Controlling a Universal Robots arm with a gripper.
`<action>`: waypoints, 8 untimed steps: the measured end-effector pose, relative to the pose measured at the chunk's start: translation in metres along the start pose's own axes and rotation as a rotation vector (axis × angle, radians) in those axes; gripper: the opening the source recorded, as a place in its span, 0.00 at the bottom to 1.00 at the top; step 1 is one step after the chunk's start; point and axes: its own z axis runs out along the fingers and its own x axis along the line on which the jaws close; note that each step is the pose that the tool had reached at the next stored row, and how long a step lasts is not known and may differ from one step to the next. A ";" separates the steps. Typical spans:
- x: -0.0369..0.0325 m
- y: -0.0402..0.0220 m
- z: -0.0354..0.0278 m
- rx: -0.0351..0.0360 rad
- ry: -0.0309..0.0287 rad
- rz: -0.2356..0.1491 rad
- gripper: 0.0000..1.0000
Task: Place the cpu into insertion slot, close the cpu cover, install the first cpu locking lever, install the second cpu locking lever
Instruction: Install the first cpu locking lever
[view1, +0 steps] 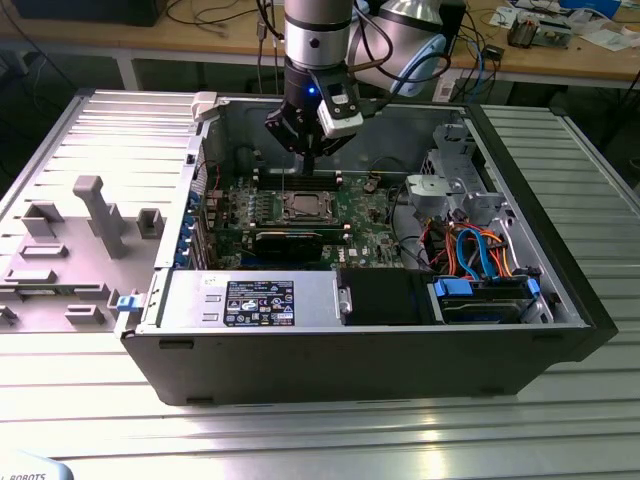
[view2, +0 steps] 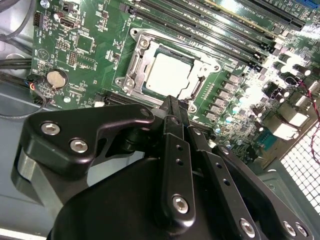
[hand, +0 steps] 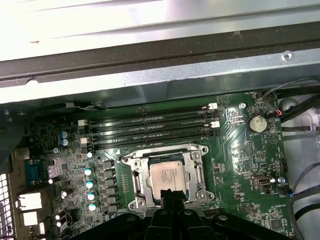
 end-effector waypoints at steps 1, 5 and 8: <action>0.0000 0.0000 0.0000 0.0000 0.0000 0.000 0.11; 0.0009 -0.0002 0.0000 -0.0001 0.0004 -0.028 0.11; 0.0064 -0.0009 0.0000 -0.0004 0.0006 -0.043 0.11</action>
